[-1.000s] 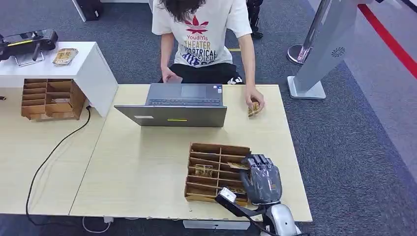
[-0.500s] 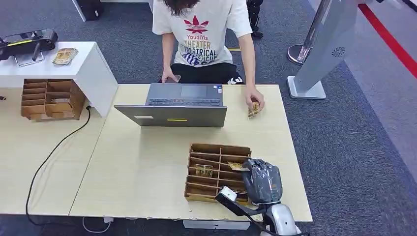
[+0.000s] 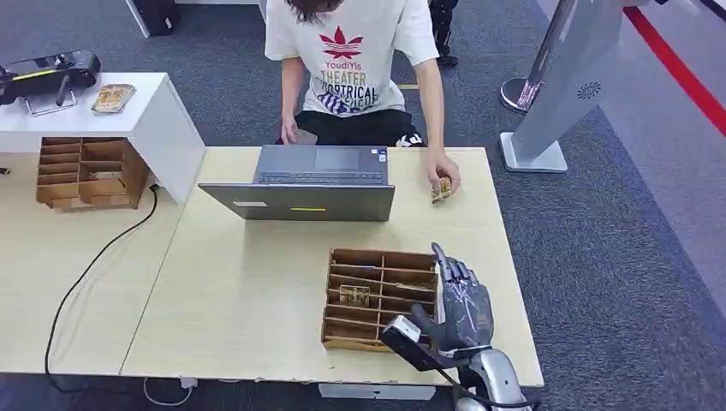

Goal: Pass the card to the sensor for recognition and then transmit it.

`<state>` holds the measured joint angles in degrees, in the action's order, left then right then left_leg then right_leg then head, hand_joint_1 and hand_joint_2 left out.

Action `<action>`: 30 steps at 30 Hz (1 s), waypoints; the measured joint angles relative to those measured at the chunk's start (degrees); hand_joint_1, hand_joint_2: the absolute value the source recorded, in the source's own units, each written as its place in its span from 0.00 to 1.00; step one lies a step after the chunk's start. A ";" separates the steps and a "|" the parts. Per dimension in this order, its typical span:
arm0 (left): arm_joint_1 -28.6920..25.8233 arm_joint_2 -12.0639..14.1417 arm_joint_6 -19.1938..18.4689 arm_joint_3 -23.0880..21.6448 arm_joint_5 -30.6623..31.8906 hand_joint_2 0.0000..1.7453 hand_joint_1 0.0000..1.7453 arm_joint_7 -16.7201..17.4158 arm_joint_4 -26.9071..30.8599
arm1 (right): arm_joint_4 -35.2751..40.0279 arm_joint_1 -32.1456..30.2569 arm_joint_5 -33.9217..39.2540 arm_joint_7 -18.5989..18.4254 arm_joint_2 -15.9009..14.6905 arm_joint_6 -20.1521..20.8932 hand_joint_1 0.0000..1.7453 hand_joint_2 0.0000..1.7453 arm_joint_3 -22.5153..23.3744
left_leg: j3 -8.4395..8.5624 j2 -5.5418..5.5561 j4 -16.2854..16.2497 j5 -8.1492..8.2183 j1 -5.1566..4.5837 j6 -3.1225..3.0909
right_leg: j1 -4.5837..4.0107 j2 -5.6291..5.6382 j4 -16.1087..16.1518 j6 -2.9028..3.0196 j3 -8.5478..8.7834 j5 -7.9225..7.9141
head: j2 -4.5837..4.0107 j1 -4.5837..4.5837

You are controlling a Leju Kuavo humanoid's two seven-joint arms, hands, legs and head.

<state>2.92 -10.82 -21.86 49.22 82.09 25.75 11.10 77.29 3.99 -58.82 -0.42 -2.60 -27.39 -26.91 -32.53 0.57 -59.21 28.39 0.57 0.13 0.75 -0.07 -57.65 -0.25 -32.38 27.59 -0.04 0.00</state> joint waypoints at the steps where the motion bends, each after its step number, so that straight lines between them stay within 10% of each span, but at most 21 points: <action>1: 0.00 0.00 0.00 0.00 0.00 0.00 0.00 -0.02 0.00 | 0.24 -0.03 0.09 0.02 -0.04 0.18 1.00 1.00 0.00 | -0.01 0.00 0.00 0.00 0.00 0.00 | 0.00 0.00 0.00 0.00 0.00 0.00 | 0.00 -0.02; 27: 0.00 0.00 0.02 0.00 0.11 0.00 0.00 -0.37 0.00 | 1.66 -0.03 3.04 0.55 -1.84 1.05 1.00 1.00 0.00 | -0.02 0.00 0.00 0.00 0.00 0.00 | 0.00 0.00 0.00 0.00 -0.01 0.00 | 0.00 -0.02; 30: 0.00 0.00 0.02 0.00 0.11 0.00 0.00 -0.37 0.00 | 1.66 -0.04 3.06 0.55 -1.97 1.07 0.74 1.00 0.00 | -0.02 0.00 0.00 0.00 0.00 0.00 | 0.00 0.00 0.00 0.00 -0.01 0.00 | 0.00 -0.02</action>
<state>2.92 -10.82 -21.83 49.22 82.20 25.38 11.10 78.95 3.95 -55.76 0.13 -4.57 -26.32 -26.91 -32.55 0.58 -59.21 28.39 0.57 0.13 0.75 -0.07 -57.65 -0.25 -32.40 27.59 -0.04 -0.02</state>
